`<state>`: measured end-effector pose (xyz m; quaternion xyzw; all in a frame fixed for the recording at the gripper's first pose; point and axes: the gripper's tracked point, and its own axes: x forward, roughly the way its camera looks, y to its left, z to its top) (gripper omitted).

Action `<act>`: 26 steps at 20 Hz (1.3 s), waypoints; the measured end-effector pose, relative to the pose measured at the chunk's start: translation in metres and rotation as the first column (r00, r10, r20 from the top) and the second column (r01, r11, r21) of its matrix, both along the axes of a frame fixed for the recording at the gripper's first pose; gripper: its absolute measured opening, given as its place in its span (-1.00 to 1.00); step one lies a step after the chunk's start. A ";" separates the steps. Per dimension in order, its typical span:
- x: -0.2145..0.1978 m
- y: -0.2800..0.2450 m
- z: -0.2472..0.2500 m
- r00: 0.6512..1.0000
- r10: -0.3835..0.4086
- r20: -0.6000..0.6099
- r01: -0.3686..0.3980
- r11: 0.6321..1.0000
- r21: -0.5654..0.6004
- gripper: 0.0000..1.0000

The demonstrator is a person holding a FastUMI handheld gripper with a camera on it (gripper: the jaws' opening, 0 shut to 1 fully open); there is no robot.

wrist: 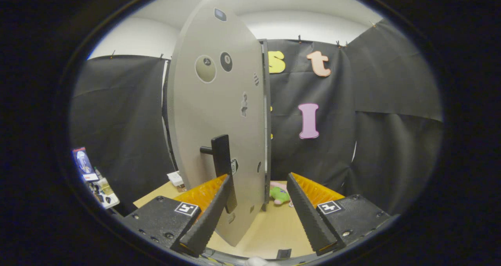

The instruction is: Open the shoe cabinet door, grab the shoes and put them into the shoe cabinet, then close the shoe cabinet door.

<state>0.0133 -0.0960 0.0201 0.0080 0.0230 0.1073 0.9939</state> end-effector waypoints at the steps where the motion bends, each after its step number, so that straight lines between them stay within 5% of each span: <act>1: -0.001 0.012 -0.002 1.000 -0.005 -0.001 0.005 1.000 -0.003 0.91; 14: 0.033 0.161 -0.004 0.999 0.045 -0.020 -0.045 0.999 -0.020 1.00; 26: 0.022 0.153 0.001 0.998 -0.062 -0.013 0.062 0.998 -0.016 1.00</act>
